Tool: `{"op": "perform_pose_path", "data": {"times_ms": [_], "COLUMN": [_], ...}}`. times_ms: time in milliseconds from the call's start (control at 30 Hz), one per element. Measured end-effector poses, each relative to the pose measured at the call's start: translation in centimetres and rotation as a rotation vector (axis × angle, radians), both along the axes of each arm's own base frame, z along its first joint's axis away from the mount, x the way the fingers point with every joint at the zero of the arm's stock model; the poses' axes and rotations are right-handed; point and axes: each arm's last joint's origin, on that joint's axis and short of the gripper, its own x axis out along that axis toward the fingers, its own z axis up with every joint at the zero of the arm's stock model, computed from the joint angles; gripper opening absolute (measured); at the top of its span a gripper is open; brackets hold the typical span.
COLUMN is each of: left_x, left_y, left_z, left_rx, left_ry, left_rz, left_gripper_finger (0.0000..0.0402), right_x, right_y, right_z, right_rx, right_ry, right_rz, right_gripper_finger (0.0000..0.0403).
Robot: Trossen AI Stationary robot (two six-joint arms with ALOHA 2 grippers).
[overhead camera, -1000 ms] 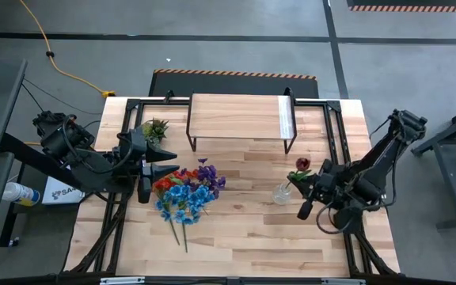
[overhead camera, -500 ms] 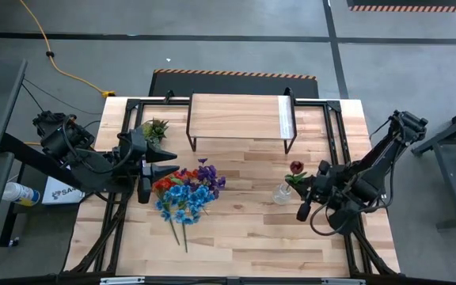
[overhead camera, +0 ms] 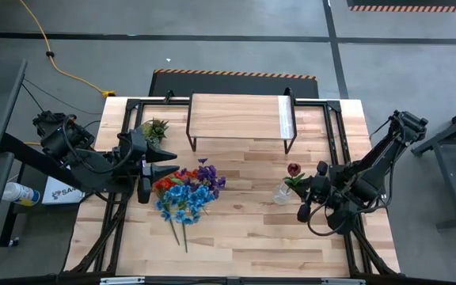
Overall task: Pick and place flowers into a vace then onto a shelf
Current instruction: Put the red flower into the right transparent flower vase
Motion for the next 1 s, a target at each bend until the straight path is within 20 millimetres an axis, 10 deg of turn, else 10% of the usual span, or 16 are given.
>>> {"op": "perform_pose_path", "data": {"times_ms": [1000], "left_x": [0.00], "left_y": [0.00], "left_z": [0.00], "left_rx": [0.000], "left_ry": [0.001], "left_rz": [0.000], "left_gripper_finger": [0.0191], "right_x": [-0.19], "right_y": [-0.02], "right_z": [-0.48], "right_rx": [0.065], "right_ry": [0.067], "right_rz": [0.050], "right_gripper_finger": [0.0058]}}
